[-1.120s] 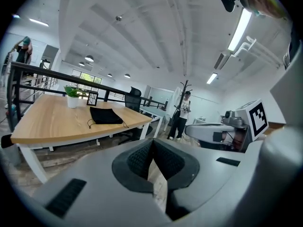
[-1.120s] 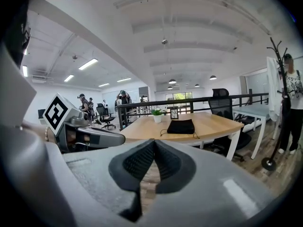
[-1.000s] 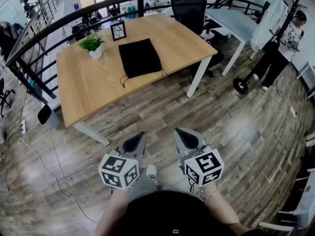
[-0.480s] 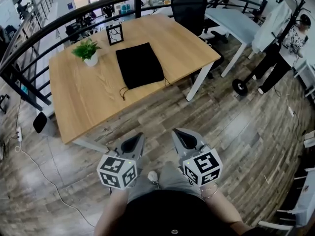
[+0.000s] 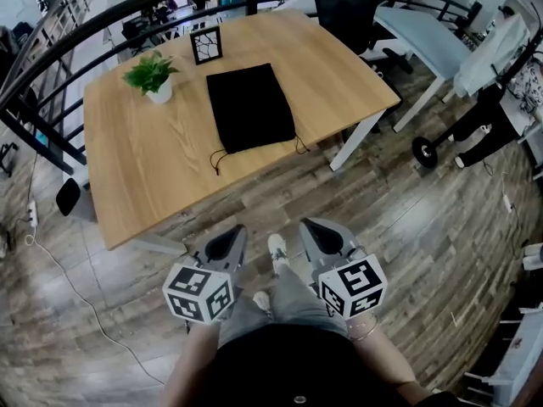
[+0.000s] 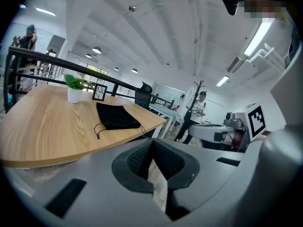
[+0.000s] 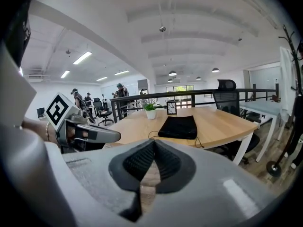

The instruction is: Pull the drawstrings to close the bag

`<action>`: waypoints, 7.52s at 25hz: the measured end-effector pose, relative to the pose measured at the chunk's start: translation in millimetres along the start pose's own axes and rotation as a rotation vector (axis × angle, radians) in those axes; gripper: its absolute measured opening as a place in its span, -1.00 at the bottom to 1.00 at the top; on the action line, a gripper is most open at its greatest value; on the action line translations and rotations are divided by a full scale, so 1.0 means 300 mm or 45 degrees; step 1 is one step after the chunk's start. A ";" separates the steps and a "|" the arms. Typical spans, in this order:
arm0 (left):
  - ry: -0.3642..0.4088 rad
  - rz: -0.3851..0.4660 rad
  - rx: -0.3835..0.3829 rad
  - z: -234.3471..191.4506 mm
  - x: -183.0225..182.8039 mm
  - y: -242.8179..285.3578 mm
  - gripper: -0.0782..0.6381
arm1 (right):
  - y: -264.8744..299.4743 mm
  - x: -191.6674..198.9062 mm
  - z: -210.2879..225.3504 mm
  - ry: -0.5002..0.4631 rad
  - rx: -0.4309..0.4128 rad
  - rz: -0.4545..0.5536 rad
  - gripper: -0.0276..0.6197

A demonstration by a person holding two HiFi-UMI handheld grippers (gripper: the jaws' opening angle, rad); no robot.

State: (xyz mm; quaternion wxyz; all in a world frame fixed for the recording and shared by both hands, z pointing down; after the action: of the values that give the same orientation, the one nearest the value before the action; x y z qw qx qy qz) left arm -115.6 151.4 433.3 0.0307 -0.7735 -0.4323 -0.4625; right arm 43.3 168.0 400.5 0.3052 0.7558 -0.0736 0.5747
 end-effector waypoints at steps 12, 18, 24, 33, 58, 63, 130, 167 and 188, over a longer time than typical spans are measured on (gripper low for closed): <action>-0.047 0.091 -0.144 -0.120 -0.270 0.288 -0.74 | 0.352 -0.081 0.320 -0.049 -0.160 0.001 -0.91; -0.056 0.130 -0.200 -0.158 -0.387 0.421 -0.74 | 0.493 -0.140 0.474 -0.079 -0.213 0.038 -0.91; -0.079 0.168 -0.253 -0.204 -0.458 0.524 -0.74 | 0.587 -0.132 0.624 -0.072 -0.217 0.030 -0.91; -0.128 0.149 -0.322 -0.255 -0.456 0.562 -0.74 | 0.648 -0.098 0.700 -0.008 -0.234 -0.011 -0.91; -0.129 -0.005 -0.265 -0.385 -0.479 0.578 -0.74 | 0.719 -0.024 0.661 0.085 -0.152 -0.155 -0.91; -0.098 -0.038 -0.319 -0.425 -0.466 0.561 -0.73 | 0.726 -0.008 0.666 0.087 -0.122 -0.181 -0.91; 0.370 -0.758 -0.389 -0.673 -0.219 0.688 -0.55 | 0.912 0.341 0.674 -0.140 -0.197 -0.596 -0.72; 0.383 -0.523 -0.380 -0.537 -0.400 0.599 -0.73 | 0.769 0.155 0.751 -0.094 -0.121 -0.370 -0.91; 0.295 -0.017 -0.426 -0.403 -0.684 0.486 -0.73 | 0.684 -0.173 0.850 -0.067 0.010 0.000 -0.91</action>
State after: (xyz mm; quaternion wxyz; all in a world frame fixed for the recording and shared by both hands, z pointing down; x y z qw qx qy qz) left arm -138.0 -125.1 401.3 -0.0519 -0.7064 -0.3481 -0.6142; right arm 141.5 -148.4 391.3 0.3004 0.7717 -0.0794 0.5549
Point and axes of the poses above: the fingertips, and each gripper's own axes: y forward along the fingers, z to its right, x out of its underside, the point moved 4 cm from there along -y, backward along the fingers, and after that the axes turned 14 degrees about -y, right-handed, at the moved point
